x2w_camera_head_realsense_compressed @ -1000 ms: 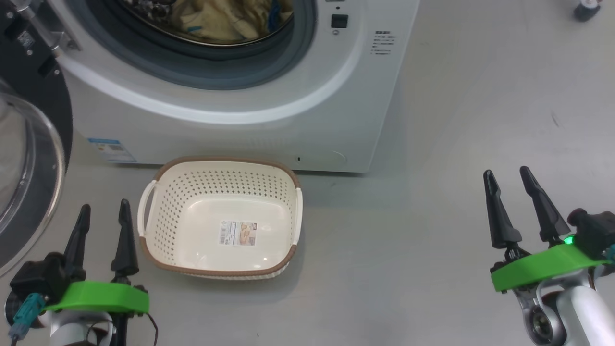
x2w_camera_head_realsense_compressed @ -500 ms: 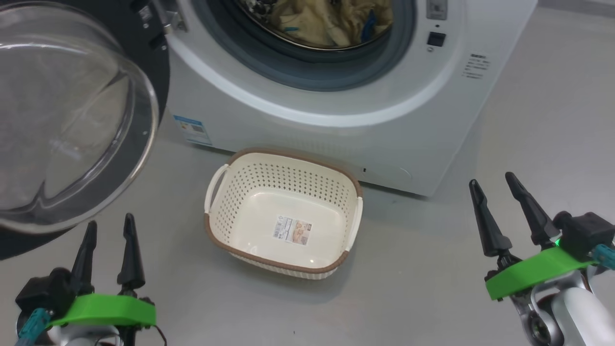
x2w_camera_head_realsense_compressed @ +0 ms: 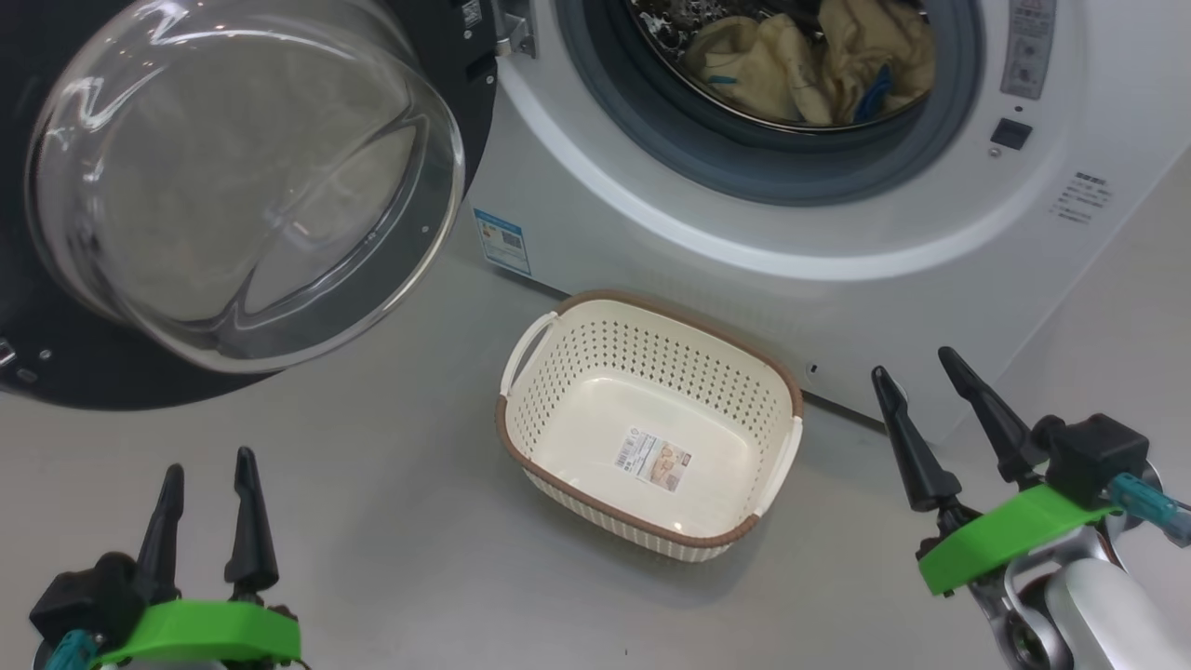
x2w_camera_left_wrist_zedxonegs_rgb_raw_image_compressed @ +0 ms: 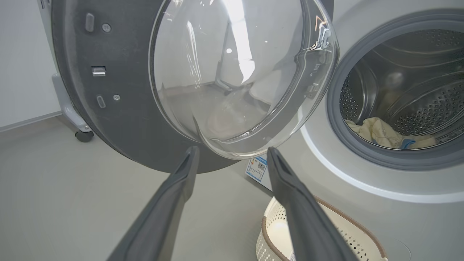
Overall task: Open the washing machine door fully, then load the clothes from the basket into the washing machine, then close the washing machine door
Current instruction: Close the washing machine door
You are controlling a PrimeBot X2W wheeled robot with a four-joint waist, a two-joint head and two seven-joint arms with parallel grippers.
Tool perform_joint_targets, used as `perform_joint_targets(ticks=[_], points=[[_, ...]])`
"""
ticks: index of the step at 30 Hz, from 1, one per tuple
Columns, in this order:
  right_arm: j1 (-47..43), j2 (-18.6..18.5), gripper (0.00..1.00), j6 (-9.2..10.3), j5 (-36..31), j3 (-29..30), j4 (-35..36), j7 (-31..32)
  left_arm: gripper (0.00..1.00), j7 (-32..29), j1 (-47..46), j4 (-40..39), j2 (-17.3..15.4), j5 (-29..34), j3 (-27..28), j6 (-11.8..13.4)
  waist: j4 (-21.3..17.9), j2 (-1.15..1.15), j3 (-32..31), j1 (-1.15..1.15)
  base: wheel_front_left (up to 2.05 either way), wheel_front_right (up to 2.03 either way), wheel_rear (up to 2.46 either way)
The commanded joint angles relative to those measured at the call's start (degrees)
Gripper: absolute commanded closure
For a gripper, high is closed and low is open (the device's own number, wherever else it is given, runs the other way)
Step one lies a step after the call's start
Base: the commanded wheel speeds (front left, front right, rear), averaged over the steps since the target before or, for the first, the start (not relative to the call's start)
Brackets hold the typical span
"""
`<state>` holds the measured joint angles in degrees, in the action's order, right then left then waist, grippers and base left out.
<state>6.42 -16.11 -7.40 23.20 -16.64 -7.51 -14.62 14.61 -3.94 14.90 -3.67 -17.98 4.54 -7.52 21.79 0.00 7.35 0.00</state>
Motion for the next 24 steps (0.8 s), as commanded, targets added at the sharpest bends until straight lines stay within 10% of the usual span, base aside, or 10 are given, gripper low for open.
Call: perform_joint_targets(ticks=[1, 15, 18, 24], points=[[1.5, -1.35, 0.0, -0.09, 0.32, -0.76, 1.53, -0.38, 0.0, 0.39, -0.52, -2.1, -0.55, 0.46, 2.21, 0.03, 1.0, 0.0, -0.64, 0.0, 0.0, 0.0, 0.0], [0.76, -0.88, 0.0, -0.09, 0.88, -2.05, 0.93, -0.38, 0.0, 0.39, 1.13, -3.27, 0.1, 0.21, 2.39, 0.03, 3.79, 0.0, -2.38, 0.0, 0.0, 0.0, 0.0], [0.47, -0.5, 0.0, -0.09, 0.88, -2.2, 1.07, -0.38, 1.0, 0.39, 0.66, -5.37, -0.09, -1.66, 3.33, 0.03, 3.74, 0.0, -2.2, 0.0, 0.0, 0.0, 0.0], [0.24, -0.32, 0.0, -0.09, 0.66, -1.76, 1.44, -0.38, 1.0, 0.39, -3.03, -12.32, -4.93, -7.53, 6.66, 0.03, 3.85, 0.0, -0.5, 0.0, 0.0, 0.0, 0.0]])
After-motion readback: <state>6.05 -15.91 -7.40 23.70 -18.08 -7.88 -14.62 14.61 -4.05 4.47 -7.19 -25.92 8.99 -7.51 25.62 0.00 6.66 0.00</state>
